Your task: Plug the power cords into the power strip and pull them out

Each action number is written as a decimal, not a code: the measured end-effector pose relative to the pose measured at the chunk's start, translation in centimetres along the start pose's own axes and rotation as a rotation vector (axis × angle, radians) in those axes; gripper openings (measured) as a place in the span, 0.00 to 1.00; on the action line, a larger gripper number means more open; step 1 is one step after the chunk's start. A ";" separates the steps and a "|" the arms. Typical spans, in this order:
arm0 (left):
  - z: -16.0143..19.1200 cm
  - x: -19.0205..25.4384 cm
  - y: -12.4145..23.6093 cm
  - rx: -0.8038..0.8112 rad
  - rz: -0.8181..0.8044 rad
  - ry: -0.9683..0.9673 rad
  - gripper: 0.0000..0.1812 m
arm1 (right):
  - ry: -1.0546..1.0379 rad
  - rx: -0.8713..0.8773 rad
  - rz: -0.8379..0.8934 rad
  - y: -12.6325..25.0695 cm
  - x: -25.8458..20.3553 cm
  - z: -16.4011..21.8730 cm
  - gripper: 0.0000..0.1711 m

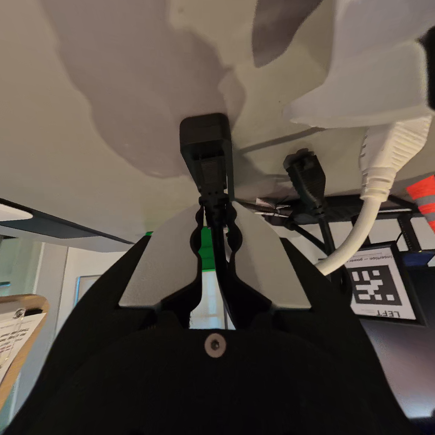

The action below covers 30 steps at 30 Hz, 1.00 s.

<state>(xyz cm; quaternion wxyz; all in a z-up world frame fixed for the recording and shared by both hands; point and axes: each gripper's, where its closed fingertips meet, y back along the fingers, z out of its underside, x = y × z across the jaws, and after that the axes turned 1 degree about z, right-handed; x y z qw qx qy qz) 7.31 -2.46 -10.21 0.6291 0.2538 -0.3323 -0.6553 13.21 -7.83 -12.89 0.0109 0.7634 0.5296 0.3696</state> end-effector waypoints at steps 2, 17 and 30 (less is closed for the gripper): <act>0.6 -0.4 -0.4 -0.072 -0.023 0.001 0.10 | 0.012 -0.003 0.005 0.0 -0.1 -0.1 0.25; 1.0 -1.5 2.3 0.216 -0.020 0.127 0.23 | 0.014 0.015 -0.013 0.1 -0.2 -0.2 0.25; 7.9 -3.0 4.0 0.869 -0.038 0.255 0.29 | 0.014 0.019 -0.013 -0.1 0.0 -0.2 0.25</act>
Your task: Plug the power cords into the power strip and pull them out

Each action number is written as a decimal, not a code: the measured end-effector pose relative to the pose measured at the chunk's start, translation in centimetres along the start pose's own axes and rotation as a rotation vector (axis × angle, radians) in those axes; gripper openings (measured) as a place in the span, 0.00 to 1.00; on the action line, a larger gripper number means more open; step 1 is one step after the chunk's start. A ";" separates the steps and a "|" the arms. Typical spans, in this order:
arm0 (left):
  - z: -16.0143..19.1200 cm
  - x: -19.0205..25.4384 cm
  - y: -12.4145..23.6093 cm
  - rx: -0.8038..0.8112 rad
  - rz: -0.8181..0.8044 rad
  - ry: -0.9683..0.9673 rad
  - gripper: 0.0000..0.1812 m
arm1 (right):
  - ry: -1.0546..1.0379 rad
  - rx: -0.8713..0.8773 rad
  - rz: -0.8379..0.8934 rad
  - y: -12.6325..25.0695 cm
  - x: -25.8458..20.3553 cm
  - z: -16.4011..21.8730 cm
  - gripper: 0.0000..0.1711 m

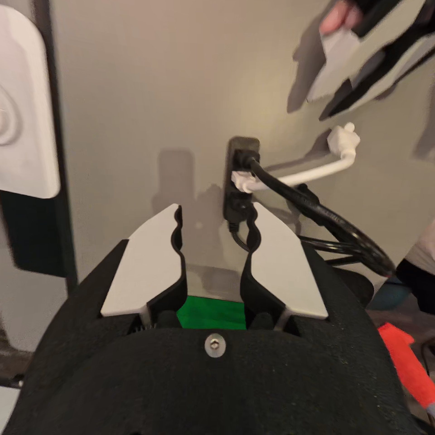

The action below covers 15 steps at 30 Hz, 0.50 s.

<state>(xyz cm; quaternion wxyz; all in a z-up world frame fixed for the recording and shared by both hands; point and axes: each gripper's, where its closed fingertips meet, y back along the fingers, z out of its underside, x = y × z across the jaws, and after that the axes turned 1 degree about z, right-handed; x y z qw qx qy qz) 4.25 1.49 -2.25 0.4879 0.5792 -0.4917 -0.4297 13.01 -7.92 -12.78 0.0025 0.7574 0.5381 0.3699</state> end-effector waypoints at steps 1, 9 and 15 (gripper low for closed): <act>0.7 0.7 -1.0 -0.001 0.018 -0.022 0.31 | -0.002 -0.001 -0.001 0.0 0.0 0.0 0.25; -1.2 4.5 -2.5 0.162 0.194 -0.059 0.36 | -0.002 -0.001 0.003 -0.1 0.2 0.1 0.25; -2.0 5.3 -2.7 0.224 0.310 0.029 0.34 | 0.001 -0.001 0.009 -0.1 0.3 0.1 0.25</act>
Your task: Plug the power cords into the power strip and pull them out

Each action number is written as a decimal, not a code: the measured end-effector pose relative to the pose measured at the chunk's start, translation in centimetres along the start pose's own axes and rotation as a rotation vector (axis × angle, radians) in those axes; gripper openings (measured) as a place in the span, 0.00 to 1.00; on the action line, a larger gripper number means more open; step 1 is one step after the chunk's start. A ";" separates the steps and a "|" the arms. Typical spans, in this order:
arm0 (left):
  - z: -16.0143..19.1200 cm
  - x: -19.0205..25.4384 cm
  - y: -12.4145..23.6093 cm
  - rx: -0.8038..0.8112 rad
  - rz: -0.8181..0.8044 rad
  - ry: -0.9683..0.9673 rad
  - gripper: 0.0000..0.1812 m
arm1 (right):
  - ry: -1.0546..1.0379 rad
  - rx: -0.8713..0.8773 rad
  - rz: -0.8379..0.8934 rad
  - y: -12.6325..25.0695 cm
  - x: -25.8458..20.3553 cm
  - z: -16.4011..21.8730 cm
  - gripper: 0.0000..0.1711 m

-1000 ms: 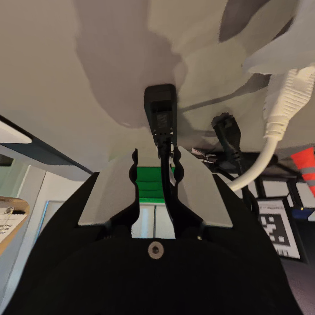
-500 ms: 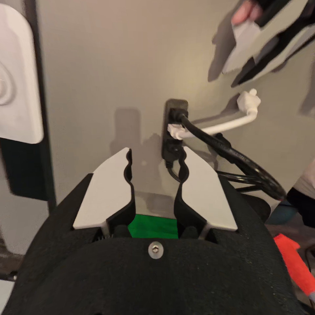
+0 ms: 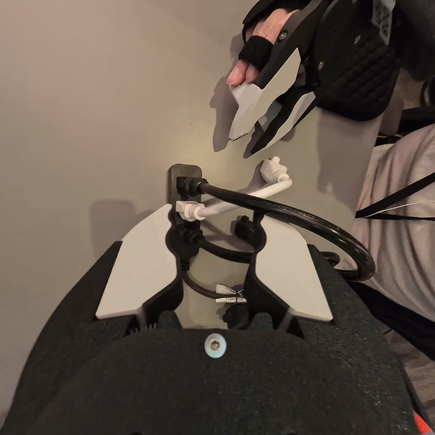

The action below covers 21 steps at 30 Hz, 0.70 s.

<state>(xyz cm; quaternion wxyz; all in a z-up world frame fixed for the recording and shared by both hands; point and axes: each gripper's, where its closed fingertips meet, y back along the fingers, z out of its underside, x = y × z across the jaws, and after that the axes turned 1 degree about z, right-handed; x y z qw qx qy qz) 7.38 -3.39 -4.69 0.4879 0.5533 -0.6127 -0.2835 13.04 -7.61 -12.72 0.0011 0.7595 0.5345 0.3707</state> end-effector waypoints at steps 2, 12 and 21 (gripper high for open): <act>-0.1 0.3 -0.1 0.035 0.045 0.030 0.34 | 0.001 0.000 0.000 0.0 0.0 0.0 0.25; -2.3 1.2 -1.0 0.221 0.181 0.162 0.33 | -0.063 -0.033 0.049 -0.5 1.3 0.4 0.26; -2.4 1.1 -0.6 0.229 0.193 0.133 0.33 | -0.596 -0.012 -0.194 -3.5 4.8 1.0 0.25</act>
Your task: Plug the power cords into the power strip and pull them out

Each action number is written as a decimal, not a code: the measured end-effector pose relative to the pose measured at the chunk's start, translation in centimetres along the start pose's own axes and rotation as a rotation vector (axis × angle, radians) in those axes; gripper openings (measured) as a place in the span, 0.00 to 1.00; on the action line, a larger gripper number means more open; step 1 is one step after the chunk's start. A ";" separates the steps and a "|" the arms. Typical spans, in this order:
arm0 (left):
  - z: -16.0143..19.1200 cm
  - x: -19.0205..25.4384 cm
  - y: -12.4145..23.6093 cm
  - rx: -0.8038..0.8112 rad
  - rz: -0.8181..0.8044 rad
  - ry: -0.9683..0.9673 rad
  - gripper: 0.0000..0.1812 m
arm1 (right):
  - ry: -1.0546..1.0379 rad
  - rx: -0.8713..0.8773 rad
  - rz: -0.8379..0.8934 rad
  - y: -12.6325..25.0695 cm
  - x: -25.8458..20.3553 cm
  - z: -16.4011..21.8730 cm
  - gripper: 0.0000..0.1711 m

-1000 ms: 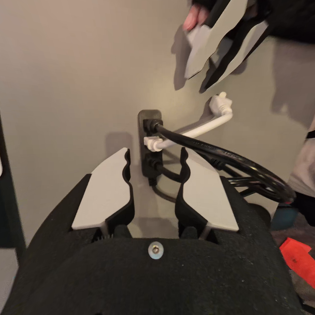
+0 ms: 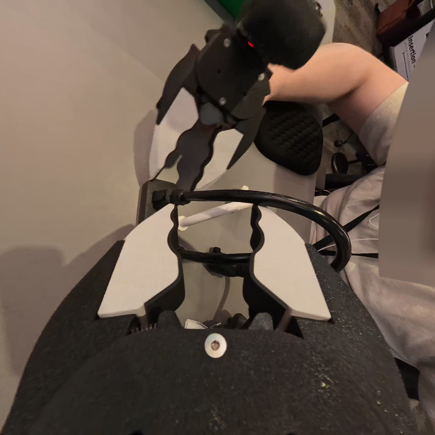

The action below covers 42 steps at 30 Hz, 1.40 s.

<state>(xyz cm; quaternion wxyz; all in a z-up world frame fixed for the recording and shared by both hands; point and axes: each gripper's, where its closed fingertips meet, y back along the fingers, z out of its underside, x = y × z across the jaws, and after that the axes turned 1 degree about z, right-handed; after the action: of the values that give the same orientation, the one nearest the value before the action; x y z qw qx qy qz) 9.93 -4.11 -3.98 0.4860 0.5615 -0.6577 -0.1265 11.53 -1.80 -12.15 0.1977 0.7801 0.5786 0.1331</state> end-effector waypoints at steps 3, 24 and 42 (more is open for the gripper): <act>0.0 0.2 0.0 -0.015 0.003 -0.023 0.34 | 0.031 -0.045 -0.023 -1.1 0.1 0.0 0.28; -2.5 -2.3 0.7 -0.004 -0.313 -0.192 0.36 | 0.056 -0.208 -0.126 -3.0 1.3 1.6 0.26; -1.2 -3.2 -1.0 -0.372 -0.234 -0.283 0.34 | 0.041 -0.204 -0.089 -3.0 1.3 1.6 0.26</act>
<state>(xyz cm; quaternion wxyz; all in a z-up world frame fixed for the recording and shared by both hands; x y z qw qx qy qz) 11.19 -1.23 -5.68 0.4659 0.5114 -0.6154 -0.3778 9.99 -0.08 -14.97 0.2698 0.7265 0.6001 0.1984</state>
